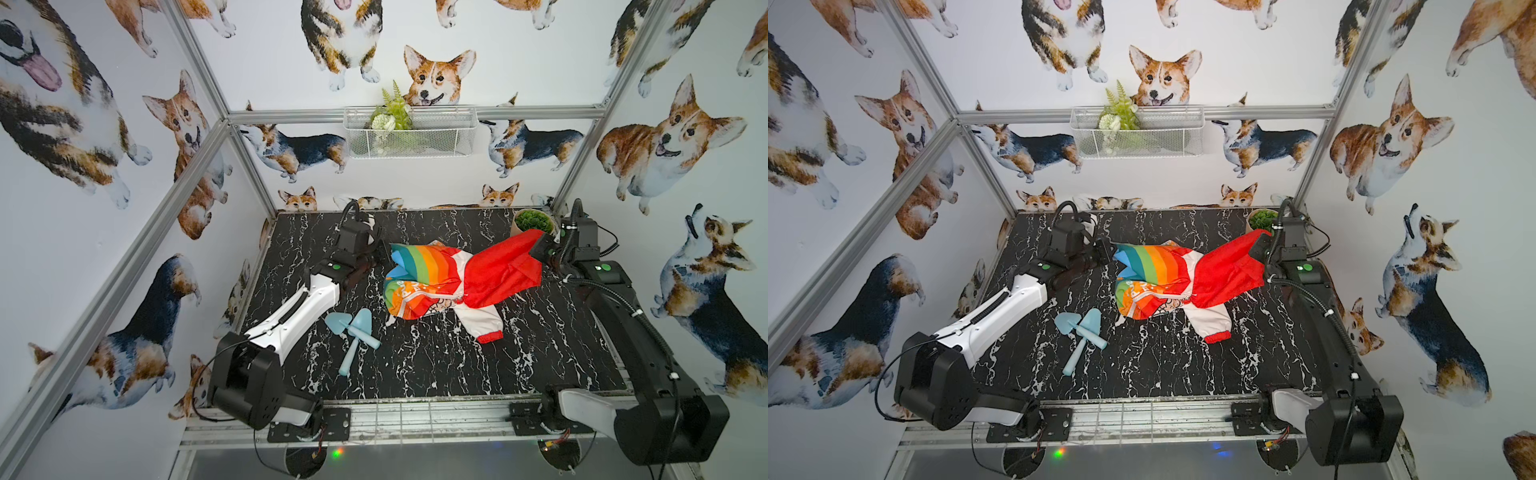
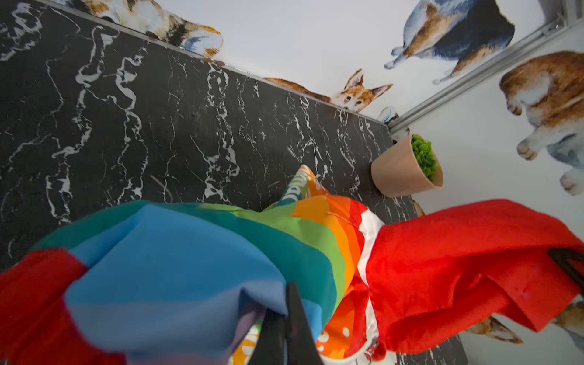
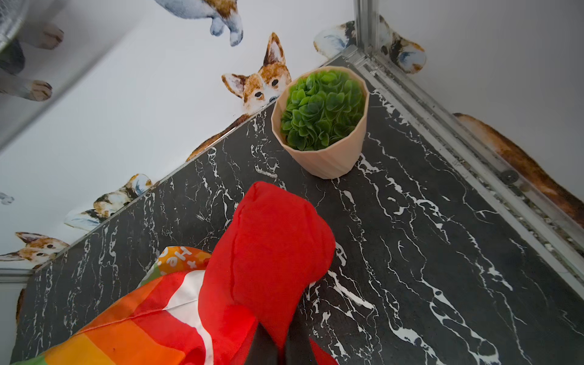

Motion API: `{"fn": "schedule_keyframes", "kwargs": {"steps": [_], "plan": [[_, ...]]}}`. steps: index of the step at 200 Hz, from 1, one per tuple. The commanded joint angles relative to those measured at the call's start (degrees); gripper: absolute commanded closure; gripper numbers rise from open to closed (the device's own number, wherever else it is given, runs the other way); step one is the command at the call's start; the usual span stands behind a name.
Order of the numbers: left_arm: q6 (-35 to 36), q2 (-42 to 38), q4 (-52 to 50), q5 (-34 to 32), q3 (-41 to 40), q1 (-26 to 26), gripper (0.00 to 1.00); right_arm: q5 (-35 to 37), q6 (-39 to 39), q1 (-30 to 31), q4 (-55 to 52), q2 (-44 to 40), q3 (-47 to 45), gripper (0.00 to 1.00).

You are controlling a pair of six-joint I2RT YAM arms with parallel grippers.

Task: Unzip the jacket
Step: Flatten out the jacket at the center of the board.

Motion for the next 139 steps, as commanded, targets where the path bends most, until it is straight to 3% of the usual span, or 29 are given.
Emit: {"fn": "schedule_keyframes", "kwargs": {"steps": [1, 12, 27, 65, 82, 95, 126, 139], "plan": [[0.94, 1.03, 4.82, -2.11, -5.36, -4.13, 1.0, -2.85, -2.34, -0.15, 4.48, 2.3, -1.44, 1.0], [0.64, 2.79, 6.56, -1.99, -7.22, -5.52, 0.93, -3.29, -2.49, -0.17, 4.35, 3.45, -1.71, 1.0], [-0.6, 4.34, 8.26, -1.71, -9.39, -5.84, 0.6, -3.57, -2.78, -0.13, 4.04, 4.6, -1.64, 1.0], [1.08, -2.46, 1.64, -9.48, -10.57, -5.78, 0.02, -6.08, -2.15, -0.16, 5.72, 3.38, -2.28, 1.0], [1.95, -7.24, -4.26, -14.8, -10.95, -4.52, 0.0, -9.45, -1.89, -0.07, 5.49, 2.93, -2.74, 1.0], [2.18, -11.1, -6.4, -15.3, -13.75, -1.46, 0.0, -11.25, -1.43, 0.1, 5.44, 2.32, -3.81, 1.0], [0.99, -15.42, -6.3, -6.37, -18.58, 9.93, 0.0, -11.27, -0.88, 1.99, 4.76, 0.13, -6.92, 1.0], [-0.66, -14.8, -4.74, -2.44, -20.08, 12.34, 0.09, -10.24, -1.03, 3.25, 4.52, -0.61, -7.82, 1.0]]}}
